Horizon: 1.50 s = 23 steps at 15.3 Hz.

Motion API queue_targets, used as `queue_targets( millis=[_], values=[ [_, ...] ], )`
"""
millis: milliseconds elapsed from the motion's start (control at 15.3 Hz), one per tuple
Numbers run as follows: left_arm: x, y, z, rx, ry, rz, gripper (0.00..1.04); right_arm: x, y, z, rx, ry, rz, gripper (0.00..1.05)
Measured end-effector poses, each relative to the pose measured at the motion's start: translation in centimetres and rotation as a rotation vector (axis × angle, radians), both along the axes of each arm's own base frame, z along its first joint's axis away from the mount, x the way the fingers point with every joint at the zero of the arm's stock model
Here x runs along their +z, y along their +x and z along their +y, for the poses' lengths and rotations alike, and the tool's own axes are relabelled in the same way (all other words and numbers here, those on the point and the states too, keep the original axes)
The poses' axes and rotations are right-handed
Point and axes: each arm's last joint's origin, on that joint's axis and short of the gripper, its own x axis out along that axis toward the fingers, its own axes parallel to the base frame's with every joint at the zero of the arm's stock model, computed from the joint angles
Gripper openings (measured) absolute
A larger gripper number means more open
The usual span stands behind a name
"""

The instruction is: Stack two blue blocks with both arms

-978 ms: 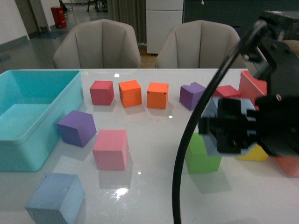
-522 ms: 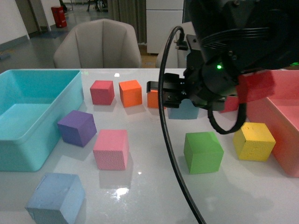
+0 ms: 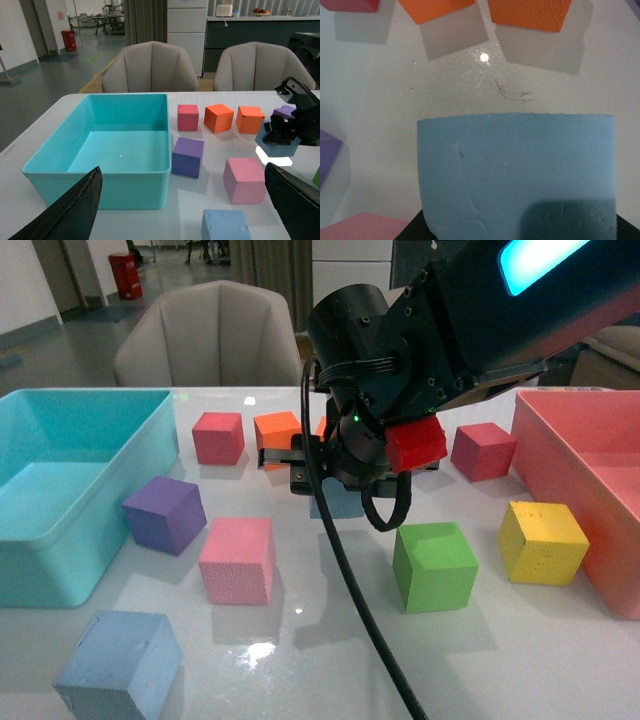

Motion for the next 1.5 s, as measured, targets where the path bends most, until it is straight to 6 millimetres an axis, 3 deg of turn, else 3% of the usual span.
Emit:
queue_targets(
  millis=[652,978,1109,1370,1500],
  values=[
    [0.0,0.0,0.0,0.000,0.000,0.000,0.98,-2.1,1.6,1.4,-0.087,-0.057,0.089,0.45],
    [0.0,0.0,0.0,0.000,0.000,0.000,0.98,-1.8,1.9,1.5,-0.085,-0.053,0.081,0.99],
    [0.0,0.0,0.0,0.000,0.000,0.000,0.98,-1.5,2.0,1.5,-0.080,-0.039,0.068,0.98],
    [0.0,0.0,0.0,0.000,0.000,0.000,0.98,2.3,1.2,0.2,-0.077,0.037,-0.021,0.98],
    [0.0,0.0,0.0,0.000,0.000,0.000,0.98,5.8,-0.3,-2.0,-0.084,0.114,-0.132,0.98]
  ],
)
